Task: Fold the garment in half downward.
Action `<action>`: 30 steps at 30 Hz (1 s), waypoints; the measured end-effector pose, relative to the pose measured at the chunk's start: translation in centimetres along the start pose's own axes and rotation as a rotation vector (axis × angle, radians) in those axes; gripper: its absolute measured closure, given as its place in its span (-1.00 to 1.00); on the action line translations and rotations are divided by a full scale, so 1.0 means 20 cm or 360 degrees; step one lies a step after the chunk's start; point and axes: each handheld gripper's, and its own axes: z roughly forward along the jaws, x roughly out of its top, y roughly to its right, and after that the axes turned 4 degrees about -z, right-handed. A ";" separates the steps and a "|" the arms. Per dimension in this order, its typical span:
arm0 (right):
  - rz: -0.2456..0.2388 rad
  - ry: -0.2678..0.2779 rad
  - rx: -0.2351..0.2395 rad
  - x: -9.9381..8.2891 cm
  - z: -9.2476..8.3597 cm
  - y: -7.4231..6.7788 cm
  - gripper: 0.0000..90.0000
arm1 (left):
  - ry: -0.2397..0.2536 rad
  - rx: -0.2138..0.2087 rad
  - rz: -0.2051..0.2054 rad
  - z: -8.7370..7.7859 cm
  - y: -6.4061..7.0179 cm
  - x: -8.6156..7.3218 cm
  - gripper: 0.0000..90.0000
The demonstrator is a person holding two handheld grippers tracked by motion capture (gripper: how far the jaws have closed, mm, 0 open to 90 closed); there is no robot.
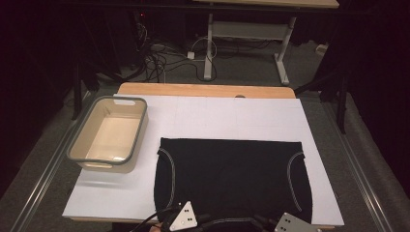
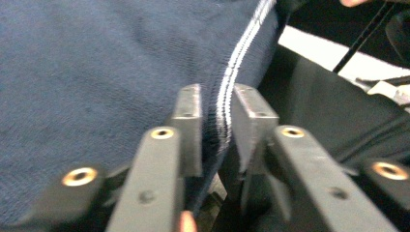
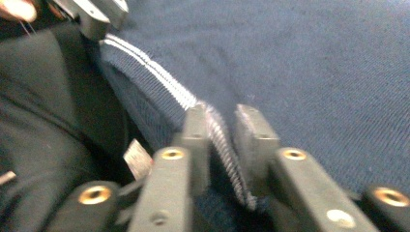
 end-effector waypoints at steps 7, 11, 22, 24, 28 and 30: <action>0.0095 0.0084 -0.0052 0.00 -0.04 0.06 0.12 | 0.0053 0.0088 -0.0069 -0.06 -0.10 -0.02 -0.02; 0.0150 0.0087 -0.0108 -0.03 -0.04 0.12 -0.16 | 0.0071 0.0145 -0.0100 -0.10 -0.16 -0.04 -0.22; 0.0244 0.0103 -0.0281 -0.08 -0.07 0.23 -0.71 | 0.0136 0.0292 -0.0205 -0.22 -0.32 -0.07 -0.54; 0.0264 0.0109 -0.0308 -0.09 -0.08 0.25 -0.79 | 0.0154 0.0326 -0.0232 -0.24 -0.35 -0.08 -0.60; 0.0301 0.0120 -0.0362 -0.11 -0.10 0.28 -0.88 | 0.0178 0.0378 -0.0277 -0.28 -0.40 -0.10 -0.69; 0.0319 0.0119 -0.0379 -0.12 -0.11 0.30 -0.91 | 0.0178 0.0401 -0.0304 -0.30 -0.43 -0.11 -0.72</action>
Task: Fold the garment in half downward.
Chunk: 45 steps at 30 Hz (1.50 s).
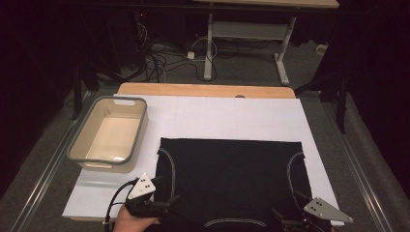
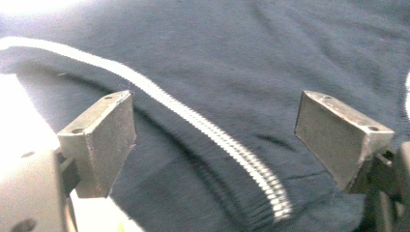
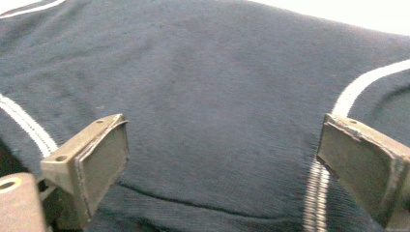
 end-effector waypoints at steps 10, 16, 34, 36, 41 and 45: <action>0.0052 -0.0007 -0.0076 -0.03 -0.02 0.07 -0.99 | -0.0019 0.0064 -0.0083 -0.02 -0.08 0.00 -1.00; 0.0073 -0.0006 -0.0117 -0.04 -0.04 0.10 -1.00 | -0.0009 0.0093 -0.0091 -0.02 -0.09 0.00 -1.00; 0.0071 -0.0007 -0.0142 -0.05 -0.04 0.11 -0.99 | -0.0046 0.0106 -0.0105 0.08 -0.17 0.12 -1.00; 0.0081 -0.0006 -0.0143 -0.05 -0.05 0.10 -0.99 | -0.0038 0.0132 -0.0106 0.10 -0.19 0.16 -1.00; 0.0072 -0.0003 -0.0144 -0.05 -0.05 0.10 -0.99 | -0.0034 0.0160 -0.0150 0.16 -0.26 0.22 -1.00; 0.0070 -0.0004 -0.0144 -0.05 -0.05 0.10 -0.99 | -0.0054 0.0192 -0.0172 0.21 -0.30 0.25 -1.00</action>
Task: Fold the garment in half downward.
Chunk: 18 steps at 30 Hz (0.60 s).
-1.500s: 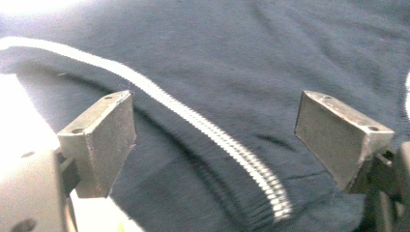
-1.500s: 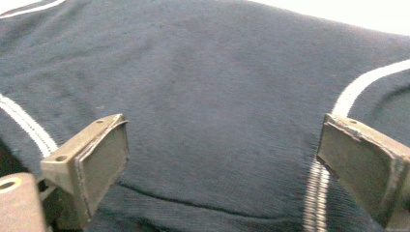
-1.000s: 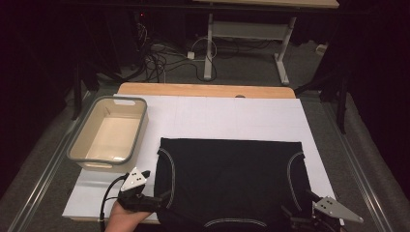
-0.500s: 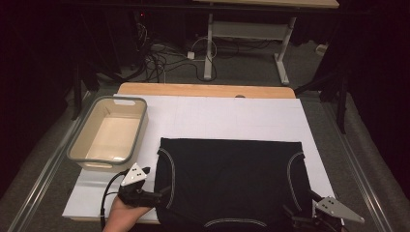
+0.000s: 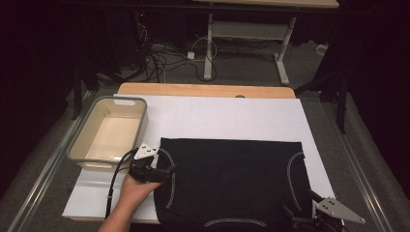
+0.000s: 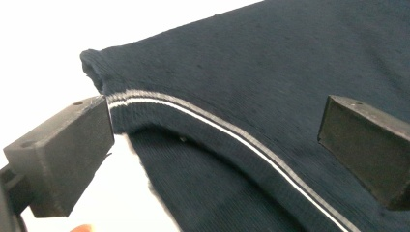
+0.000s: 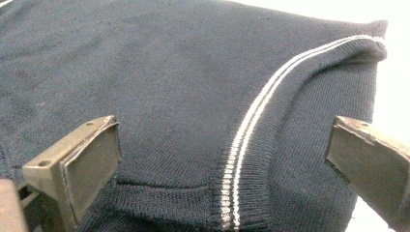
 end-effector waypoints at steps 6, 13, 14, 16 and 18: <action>-0.0003 -0.0003 0.0007 0.00 0.01 0.00 -0.99 | -0.0094 0.0059 -0.0012 0.10 -0.03 0.05 -1.00; -0.0005 -0.0007 0.0015 0.00 0.01 0.00 -0.99 | -0.0234 0.0207 -0.0065 0.19 -0.05 0.10 -1.00; -0.0004 -0.0008 0.0017 0.00 0.01 0.00 -0.99 | -0.0247 0.0212 -0.0102 0.20 -0.06 0.10 -1.00; -0.0002 -0.0004 0.0019 0.01 0.02 0.00 -0.99 | -0.0260 0.0207 -0.0132 0.20 -0.07 0.10 -1.00; 0.0000 0.0001 0.0021 0.02 0.03 0.01 -0.99 | -0.0261 0.0219 -0.0136 0.20 -0.07 0.10 -0.97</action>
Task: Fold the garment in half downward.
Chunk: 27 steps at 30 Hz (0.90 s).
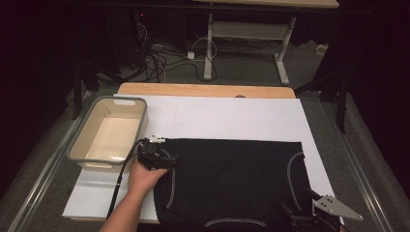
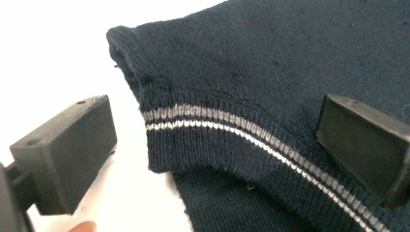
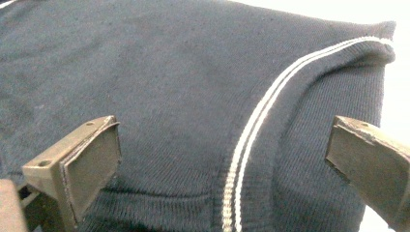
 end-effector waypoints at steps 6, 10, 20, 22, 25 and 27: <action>0.0018 0.0016 -0.0015 0.08 0.05 0.05 -0.98 | 0.0067 -0.0034 -0.0018 -0.03 0.01 -0.02 -0.38; 0.0035 -0.0028 -0.0088 0.15 0.12 0.15 -0.92 | 0.0115 -0.0107 -0.0028 -0.04 -0.01 -0.04 0.18; 0.0171 -0.0206 -0.0201 0.27 0.37 0.40 -0.71 | 0.0130 -0.0180 0.0018 -0.04 -0.01 -0.06 0.60; 0.0197 -0.0241 -0.0224 0.29 0.42 0.44 -0.70 | 0.0129 -0.0179 0.0019 -0.04 -0.01 -0.06 0.60; 0.0256 -0.0301 -0.0255 0.30 0.49 0.50 -0.71 | 0.0132 -0.0182 0.0017 -0.04 -0.01 -0.06 0.59; 0.0292 -0.0341 -0.0280 0.31 0.52 0.54 -0.73 | 0.0129 -0.0185 0.0016 -0.04 -0.01 -0.06 0.59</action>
